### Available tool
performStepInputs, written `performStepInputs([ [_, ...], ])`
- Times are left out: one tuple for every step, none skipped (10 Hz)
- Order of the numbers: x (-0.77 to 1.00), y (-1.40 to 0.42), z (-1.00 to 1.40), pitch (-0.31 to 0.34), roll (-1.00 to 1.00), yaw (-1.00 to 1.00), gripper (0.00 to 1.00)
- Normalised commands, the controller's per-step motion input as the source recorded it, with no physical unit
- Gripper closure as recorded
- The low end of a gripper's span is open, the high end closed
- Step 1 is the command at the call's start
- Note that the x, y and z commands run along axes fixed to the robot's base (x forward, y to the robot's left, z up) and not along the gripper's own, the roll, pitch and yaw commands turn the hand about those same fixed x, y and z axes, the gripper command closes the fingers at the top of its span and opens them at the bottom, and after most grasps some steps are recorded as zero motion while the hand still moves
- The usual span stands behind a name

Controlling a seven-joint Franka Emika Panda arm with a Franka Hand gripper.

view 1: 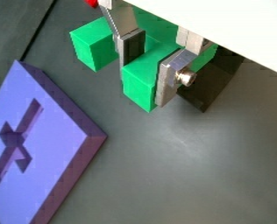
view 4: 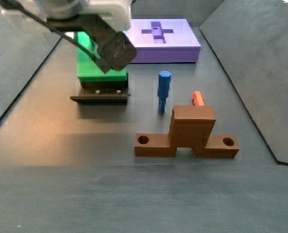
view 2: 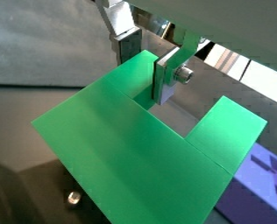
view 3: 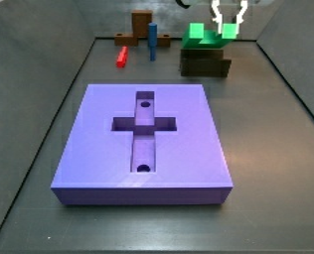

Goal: Pick up the green object. Move up. Place the green object on the fixture. Regrasp the green object. Move to above the board. Insert the green object.
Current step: Place the green object on the fixture, then regrasp the green object.

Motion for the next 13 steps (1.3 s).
performStepInputs([
  [0.08, 0.09, -0.30, 0.000, -0.17, -0.05, 1.00],
  [0.12, 0.08, -0.28, 0.000, -0.24, -0.07, 1.00],
  [0.14, 0.05, -0.28, -0.011, -0.28, -0.09, 1.00],
  [0.23, 0.05, -0.45, -0.011, 0.00, -0.09, 1.00],
  [0.32, 0.06, -0.35, 0.000, 0.11, -0.08, 1.00],
  [0.45, 0.13, -0.26, 0.071, 0.25, -0.09, 1.00],
  [0.27, 0.15, -0.32, 0.000, 0.18, -0.11, 1.00],
  [0.00, 0.00, -0.22, -0.023, 0.00, -0.04, 1.00],
  [0.00, 0.00, 0.00, -0.069, 0.00, 0.00, 1.00],
  [0.00, -0.03, 0.00, 0.000, 0.01, 0.00, 1.00],
  [0.00, -0.04, 0.00, 0.000, 0.02, 0.00, 1.00],
  [0.00, 0.00, 0.00, 0.000, 0.00, 0.00, 0.00],
  [-0.07, -0.26, 0.41, -0.363, 0.91, 0.07, 0.00],
])
